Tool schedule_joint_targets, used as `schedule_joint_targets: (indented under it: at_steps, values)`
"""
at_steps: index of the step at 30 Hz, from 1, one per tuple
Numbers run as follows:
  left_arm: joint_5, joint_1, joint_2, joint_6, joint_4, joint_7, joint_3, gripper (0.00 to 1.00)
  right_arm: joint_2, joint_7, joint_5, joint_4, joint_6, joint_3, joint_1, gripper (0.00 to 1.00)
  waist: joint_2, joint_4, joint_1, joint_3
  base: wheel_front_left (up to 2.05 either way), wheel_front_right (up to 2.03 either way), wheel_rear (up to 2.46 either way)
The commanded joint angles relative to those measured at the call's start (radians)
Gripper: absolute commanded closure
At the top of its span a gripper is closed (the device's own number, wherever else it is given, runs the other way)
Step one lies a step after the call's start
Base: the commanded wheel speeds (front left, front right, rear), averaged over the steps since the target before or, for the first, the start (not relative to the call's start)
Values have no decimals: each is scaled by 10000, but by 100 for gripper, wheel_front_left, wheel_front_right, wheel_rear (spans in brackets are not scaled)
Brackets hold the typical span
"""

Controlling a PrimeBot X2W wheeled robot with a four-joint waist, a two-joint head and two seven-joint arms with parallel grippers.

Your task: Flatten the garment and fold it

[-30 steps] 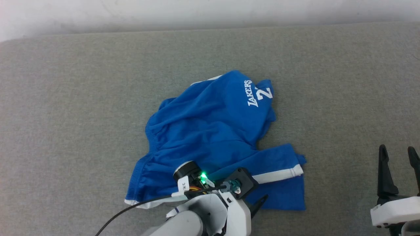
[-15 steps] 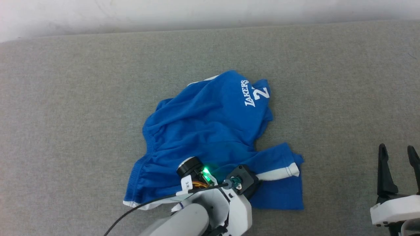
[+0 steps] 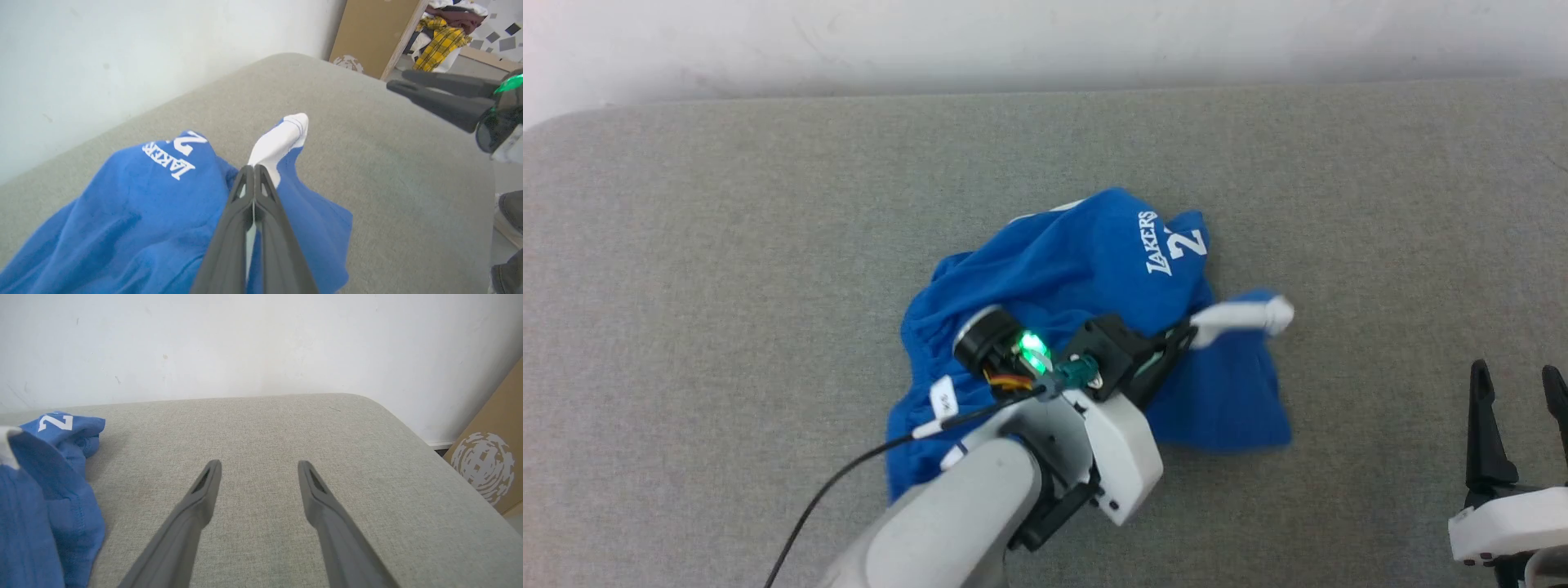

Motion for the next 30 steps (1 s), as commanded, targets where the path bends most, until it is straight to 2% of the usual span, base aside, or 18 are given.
schedule_joint_targets:
  at_steps: [1,6,10,14,19,20,21,27,30]
  values:
    - [-53,-191,17,77,-197,-65,81,100,18,5,-37,8,-9,-3,-21,0,-1,46,0,-62,0,0,0]
    - [83,-129,333,403,-1892,171,226,100,18,31,-27,10,-9,-22,50,0,-1,129,0,-182,0,0,0]
    - [37,528,671,170,-2842,996,-539,100,18,35,4,-9,-9,-25,100,0,-1,222,0,-148,0,0,0]
    - [-357,1331,891,-242,-2696,1763,-1689,100,18,42,5,2,-9,16,33,0,-1,287,0,-8,0,0,0]
    - [-950,1610,610,-457,-1729,1993,-2414,100,18,51,-12,-12,-9,74,-104,0,-1,318,0,174,0,0,0]
    - [-904,1502,557,-488,-1499,1993,-2565,70,18,63,-20,-10,-9,90,-119,0,-1,313,0,197,0,0,0]
    - [-1031,1493,409,-500,-1271,1916,-2575,0,18,70,-25,-6,-9,101,-133,0,-1,309,0,215,0,0,0]
    - [-1448,1268,-134,-480,-636,1320,-2249,0,18,75,-17,57,-9,142,-147,0,-1,254,0,181,0,0,0]
    - [-1880,1265,-190,-171,-866,900,-1524,0,18,84,9,93,-9,114,-96,0,-1,254,0,103,0,0,0]
